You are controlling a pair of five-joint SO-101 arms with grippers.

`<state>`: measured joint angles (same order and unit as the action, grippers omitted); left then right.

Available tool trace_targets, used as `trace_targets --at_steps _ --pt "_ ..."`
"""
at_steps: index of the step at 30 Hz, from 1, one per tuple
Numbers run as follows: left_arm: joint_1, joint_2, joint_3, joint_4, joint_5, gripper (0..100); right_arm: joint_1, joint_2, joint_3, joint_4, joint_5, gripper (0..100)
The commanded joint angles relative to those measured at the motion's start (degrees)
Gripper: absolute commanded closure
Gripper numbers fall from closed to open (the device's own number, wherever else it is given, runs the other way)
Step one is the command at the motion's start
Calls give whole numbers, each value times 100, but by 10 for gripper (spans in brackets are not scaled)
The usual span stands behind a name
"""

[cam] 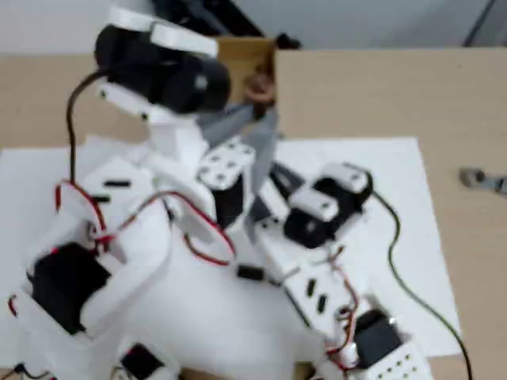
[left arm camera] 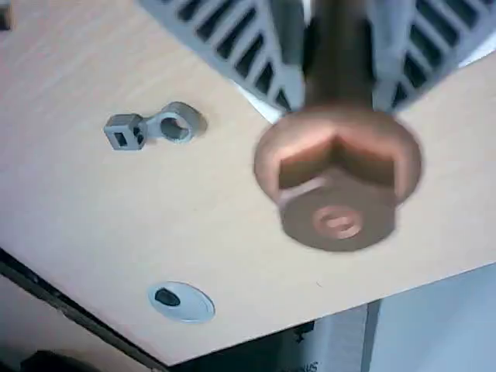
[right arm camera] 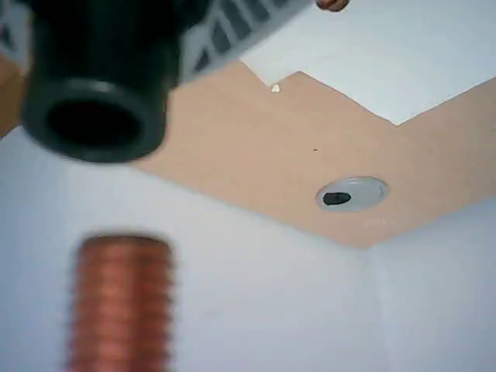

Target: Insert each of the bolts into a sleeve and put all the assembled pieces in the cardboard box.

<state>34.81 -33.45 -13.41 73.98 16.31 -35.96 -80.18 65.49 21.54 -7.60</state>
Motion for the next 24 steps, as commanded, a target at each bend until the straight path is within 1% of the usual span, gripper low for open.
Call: trace_targets --at_steps 1,6,11,16,24 --pt "0 26 -207 0 9 994 -22 -22 -62 -136 -26 995" --pt "0 44 -180 0 -9 994 -22 -40 -62 -136 -26 995" --pt "-9 35 189 -53 -18 994 -22 -40 -62 -136 -26 995" --pt "-360 35 268 -88 -18 994 -22 -40 -62 -136 -26 995" --pt "-378 18 435 -88 -18 994 -22 -40 -62 -145 -26 995"
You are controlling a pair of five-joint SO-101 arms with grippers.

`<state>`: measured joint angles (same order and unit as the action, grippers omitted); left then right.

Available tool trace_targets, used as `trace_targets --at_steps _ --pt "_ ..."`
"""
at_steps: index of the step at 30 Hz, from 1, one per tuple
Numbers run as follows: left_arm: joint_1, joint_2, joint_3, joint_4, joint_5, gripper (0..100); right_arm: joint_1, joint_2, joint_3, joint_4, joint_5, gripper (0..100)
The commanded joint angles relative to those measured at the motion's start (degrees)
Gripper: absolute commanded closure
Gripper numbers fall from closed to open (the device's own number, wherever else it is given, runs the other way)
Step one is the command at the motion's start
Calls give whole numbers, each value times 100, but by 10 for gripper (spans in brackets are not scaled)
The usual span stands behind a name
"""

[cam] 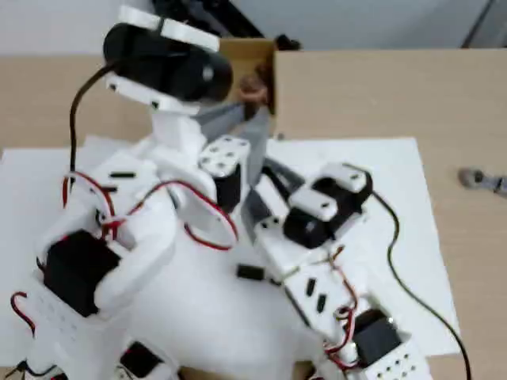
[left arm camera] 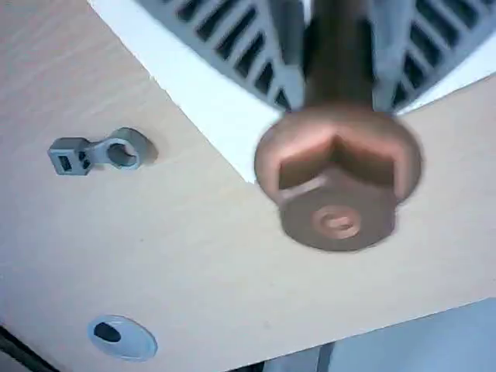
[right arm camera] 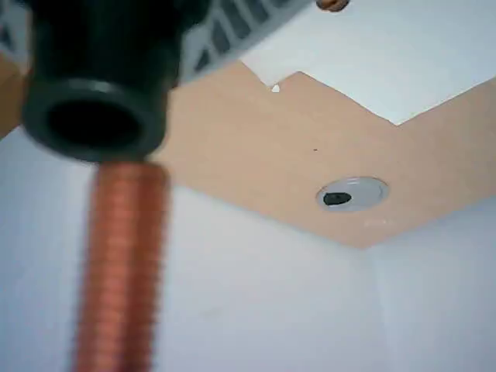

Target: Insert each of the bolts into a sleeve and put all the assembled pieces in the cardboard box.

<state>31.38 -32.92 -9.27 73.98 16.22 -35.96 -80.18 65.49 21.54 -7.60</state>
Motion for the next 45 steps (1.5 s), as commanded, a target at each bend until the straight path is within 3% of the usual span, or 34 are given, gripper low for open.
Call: trace_targets --at_steps 1,17,24,45 --pt "-35 -26 40 -88 -9 994 -22 -40 -62 -145 -26 995" --pt "-35 -53 725 -730 -18 994 -22 -48 -62 -127 -35 995" --pt "-35 -62 734 -677 -466 994 -22 -48 -62 -127 -35 995" --pt "9 -589 734 -229 -466 994 163 -40 -70 -171 -53 995"
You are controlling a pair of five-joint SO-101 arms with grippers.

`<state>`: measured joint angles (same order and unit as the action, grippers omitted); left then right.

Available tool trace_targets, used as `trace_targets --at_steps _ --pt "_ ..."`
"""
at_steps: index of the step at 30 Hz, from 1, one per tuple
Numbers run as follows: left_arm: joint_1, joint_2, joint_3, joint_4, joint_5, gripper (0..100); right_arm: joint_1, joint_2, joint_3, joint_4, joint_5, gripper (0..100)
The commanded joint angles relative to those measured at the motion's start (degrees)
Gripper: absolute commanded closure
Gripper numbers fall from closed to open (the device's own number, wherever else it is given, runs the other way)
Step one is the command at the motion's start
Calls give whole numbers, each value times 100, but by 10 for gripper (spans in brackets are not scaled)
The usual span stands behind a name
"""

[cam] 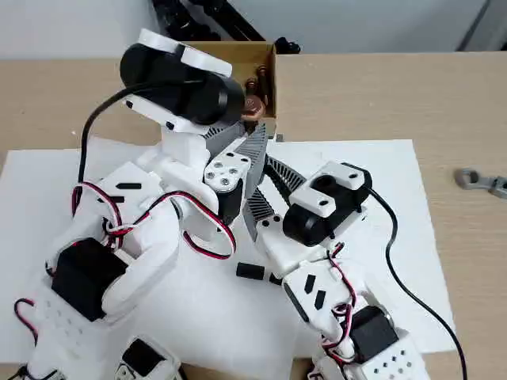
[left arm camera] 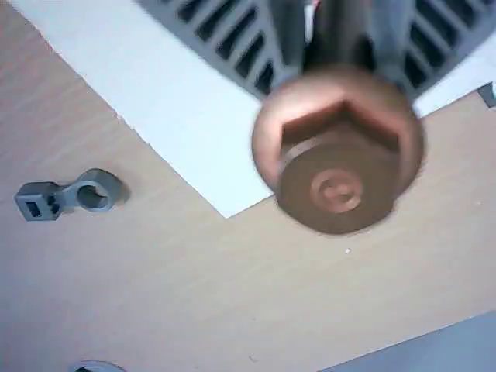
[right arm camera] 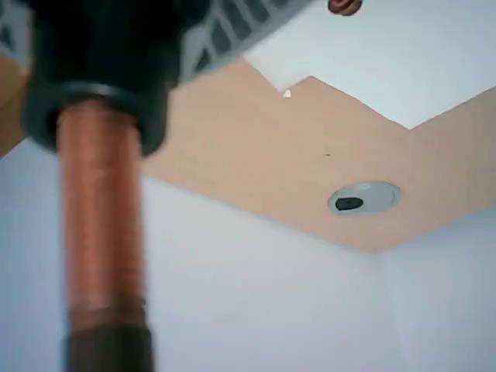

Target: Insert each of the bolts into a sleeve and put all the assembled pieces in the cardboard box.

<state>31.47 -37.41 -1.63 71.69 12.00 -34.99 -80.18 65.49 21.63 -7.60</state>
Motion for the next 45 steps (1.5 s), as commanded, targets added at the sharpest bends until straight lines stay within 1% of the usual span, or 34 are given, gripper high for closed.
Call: trace_targets --at_steps 1,9,14,18,20,22,24,26,30,34,36,39,42,45 --pt "0 -141 -31 -9 -44 994 66 -40 -70 -180 -53 995" --pt "0 -132 127 -35 -62 994 66 -40 -70 -180 -53 995" --pt "0 -132 479 -316 -53 994 66 -40 -70 -171 -53 995" --pt "0 -141 497 -334 -70 994 66 -40 -70 -127 -53 995" --pt "0 -167 497 -229 -70 981 66 -48 -70 -136 -53 995" --pt "0 -185 470 -26 -44 919 66 -48 -70 -136 -53 995" --pt "0 -185 462 132 26 879 66 -40 -70 -127 -53 995" --pt "0 -185 453 237 202 867 66 -40 -70 -127 -53 995" --pt "0 -185 426 422 220 843 75 -22 -70 -127 -53 995" --pt "-35 -141 -154 862 193 833 101 22 -70 -171 -53 995" --pt "-62 -141 -374 949 26 830 136 84 -88 -180 -53 995" --pt "-448 -141 -549 1064 -220 830 391 470 -387 -180 -123 995" --pt "-1064 -141 -576 1116 -422 830 681 1147 -1029 -127 -466 995" --pt "-1644 -141 -567 1213 -668 849 769 1851 -1635 -136 -536 995"
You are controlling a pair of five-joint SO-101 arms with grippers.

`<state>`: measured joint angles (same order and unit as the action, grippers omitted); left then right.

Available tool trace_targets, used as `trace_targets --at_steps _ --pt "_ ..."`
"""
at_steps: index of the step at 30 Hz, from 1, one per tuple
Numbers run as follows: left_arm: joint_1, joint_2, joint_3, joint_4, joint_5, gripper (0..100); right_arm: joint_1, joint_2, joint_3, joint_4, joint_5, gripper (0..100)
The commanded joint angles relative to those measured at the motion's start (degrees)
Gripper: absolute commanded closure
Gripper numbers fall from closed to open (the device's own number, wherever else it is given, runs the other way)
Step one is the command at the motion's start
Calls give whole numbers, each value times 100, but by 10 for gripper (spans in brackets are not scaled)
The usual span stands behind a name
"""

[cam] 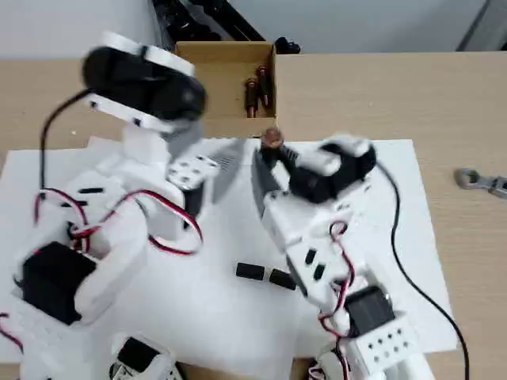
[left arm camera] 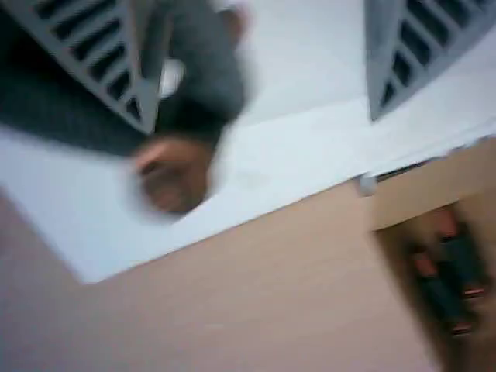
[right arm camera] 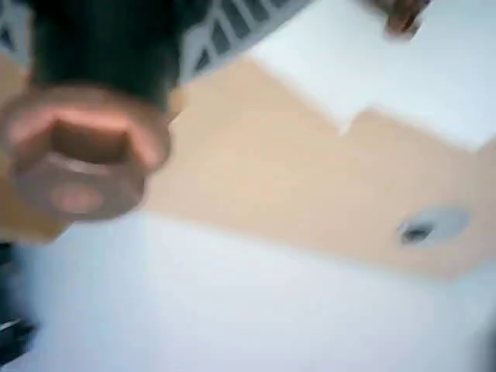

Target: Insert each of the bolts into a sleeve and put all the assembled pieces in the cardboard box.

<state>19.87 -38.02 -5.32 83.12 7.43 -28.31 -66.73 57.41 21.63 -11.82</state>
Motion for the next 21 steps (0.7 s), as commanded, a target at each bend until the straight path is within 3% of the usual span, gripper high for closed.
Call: trace_targets --at_steps 1,6,15,21 --pt "-659 -79 -180 70 -325 864 110 725 -993 -171 -114 995" --pt "-1512 -97 -163 79 -791 996 136 1807 -1837 -189 -114 995" --pt "-2374 -88 -163 765 -826 994 233 4136 -3701 -224 -123 995" --pt "-2646 -132 4 862 -835 994 532 5666 -4747 -1024 -97 995"
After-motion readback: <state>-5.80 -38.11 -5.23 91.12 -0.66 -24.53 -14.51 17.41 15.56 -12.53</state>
